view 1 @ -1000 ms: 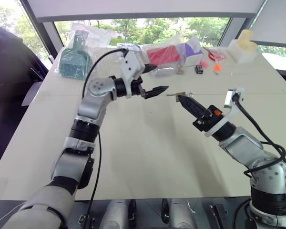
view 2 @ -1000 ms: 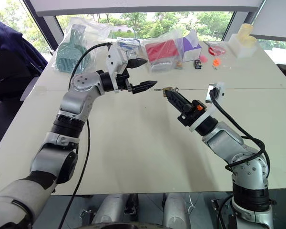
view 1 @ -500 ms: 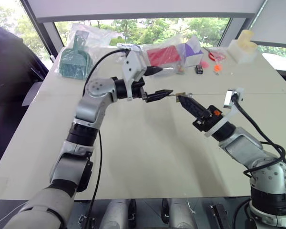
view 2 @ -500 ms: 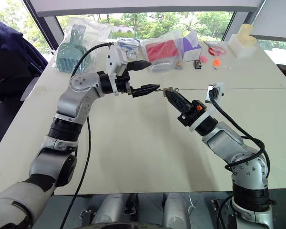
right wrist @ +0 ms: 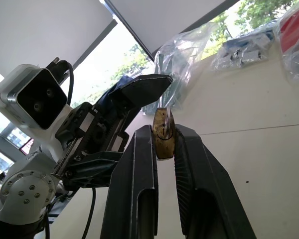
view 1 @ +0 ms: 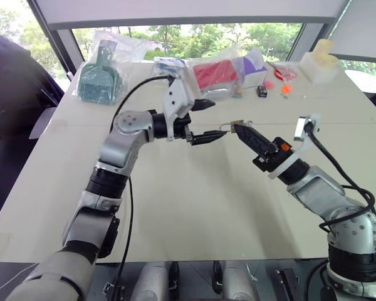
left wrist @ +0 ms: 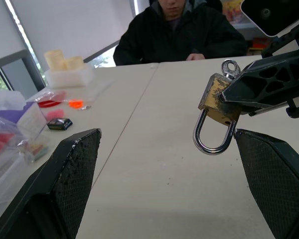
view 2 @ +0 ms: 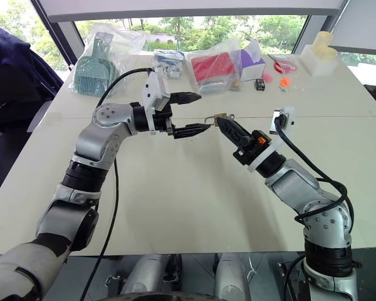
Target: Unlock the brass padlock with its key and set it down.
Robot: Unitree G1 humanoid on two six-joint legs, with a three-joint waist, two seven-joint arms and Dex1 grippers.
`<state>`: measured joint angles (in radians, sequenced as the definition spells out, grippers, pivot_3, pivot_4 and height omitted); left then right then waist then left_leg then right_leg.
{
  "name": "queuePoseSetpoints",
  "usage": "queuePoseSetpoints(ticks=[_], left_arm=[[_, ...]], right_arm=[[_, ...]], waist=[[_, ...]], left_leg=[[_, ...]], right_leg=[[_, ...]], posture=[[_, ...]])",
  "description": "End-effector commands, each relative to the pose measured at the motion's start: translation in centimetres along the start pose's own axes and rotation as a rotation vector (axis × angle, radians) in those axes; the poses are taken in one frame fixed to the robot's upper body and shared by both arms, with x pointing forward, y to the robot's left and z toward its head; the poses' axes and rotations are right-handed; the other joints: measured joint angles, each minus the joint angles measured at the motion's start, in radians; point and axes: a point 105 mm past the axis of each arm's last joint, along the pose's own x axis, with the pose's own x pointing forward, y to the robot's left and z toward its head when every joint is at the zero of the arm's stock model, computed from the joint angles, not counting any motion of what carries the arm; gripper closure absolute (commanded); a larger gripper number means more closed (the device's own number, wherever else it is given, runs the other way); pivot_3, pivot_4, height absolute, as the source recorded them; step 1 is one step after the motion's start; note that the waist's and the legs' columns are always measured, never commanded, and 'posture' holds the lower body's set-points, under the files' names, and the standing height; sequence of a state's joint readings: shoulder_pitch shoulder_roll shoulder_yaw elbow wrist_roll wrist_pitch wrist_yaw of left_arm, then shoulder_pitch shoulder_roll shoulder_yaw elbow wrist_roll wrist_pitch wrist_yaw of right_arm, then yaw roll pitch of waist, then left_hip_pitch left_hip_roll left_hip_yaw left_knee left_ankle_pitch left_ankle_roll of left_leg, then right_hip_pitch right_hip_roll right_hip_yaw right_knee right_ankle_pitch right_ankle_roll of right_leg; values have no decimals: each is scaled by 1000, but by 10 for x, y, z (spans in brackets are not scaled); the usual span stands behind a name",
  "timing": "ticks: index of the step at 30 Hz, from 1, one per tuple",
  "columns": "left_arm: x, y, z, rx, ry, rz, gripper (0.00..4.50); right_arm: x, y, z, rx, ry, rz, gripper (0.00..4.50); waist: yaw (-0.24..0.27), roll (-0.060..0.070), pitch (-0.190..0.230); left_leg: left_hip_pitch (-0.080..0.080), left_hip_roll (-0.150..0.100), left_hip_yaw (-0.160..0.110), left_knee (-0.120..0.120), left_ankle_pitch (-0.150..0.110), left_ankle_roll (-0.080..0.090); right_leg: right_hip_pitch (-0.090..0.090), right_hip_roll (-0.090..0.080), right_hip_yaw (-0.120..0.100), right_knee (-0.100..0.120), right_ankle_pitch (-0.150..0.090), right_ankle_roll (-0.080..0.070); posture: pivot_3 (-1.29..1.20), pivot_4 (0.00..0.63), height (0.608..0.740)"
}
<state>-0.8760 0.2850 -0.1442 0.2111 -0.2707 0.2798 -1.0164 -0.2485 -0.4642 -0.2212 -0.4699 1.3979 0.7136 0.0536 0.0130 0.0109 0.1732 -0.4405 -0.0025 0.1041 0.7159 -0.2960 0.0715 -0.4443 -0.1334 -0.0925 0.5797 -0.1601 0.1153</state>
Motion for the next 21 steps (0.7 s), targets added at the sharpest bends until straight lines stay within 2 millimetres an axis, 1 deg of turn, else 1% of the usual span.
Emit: queuePoseSetpoints(ticks=[1, 5, 10, 14, 21], left_arm=[[7, 5, 12, 68, -19, 8, 47], [14, 13, 13, 87, -26, 30, 47], [17, 18, 12, 104, -28, 45, 47], [17, 18, 10, 111, -28, 44, 47], [7, 7, 10, 68, -40, -12, 47]], right_arm=[[1, 16, 6, -17, -20, 58, 4500], [0, 16, 4, -15, -15, 61, 4500], [-1, 16, 3, -13, -13, 56, 4500], [-2, 16, 2, -11, -14, 50, 4500], [-3, 11, 1, -13, -15, 36, 4500]], waist=[[0, 0, 0], [0, 0, 0], [0, 0, 0], [0, 0, 0], [-1, 0, 0]], left_leg=[[0, 0, 0, 0, 0, 0], [0, 0, 0, 0, 0, 0], [0, 0, 0, 0, 0, 0], [0, 0, 0, 0, 0, 1], [0, 0, 0, 0, 0, 1]], right_leg=[[0, 0, 0, 0, 0, 0], [0, 0, 0, 0, 0, 0], [0, 0, 0, 0, 0, 0], [0, 0, 0, 0, 0, 0], [0, 0, 0, 0, 0, 0]], posture=[[0, 150, 735], [0, 150, 735], [0, 150, 735], [0, 150, 735], [0, 150, 735]])
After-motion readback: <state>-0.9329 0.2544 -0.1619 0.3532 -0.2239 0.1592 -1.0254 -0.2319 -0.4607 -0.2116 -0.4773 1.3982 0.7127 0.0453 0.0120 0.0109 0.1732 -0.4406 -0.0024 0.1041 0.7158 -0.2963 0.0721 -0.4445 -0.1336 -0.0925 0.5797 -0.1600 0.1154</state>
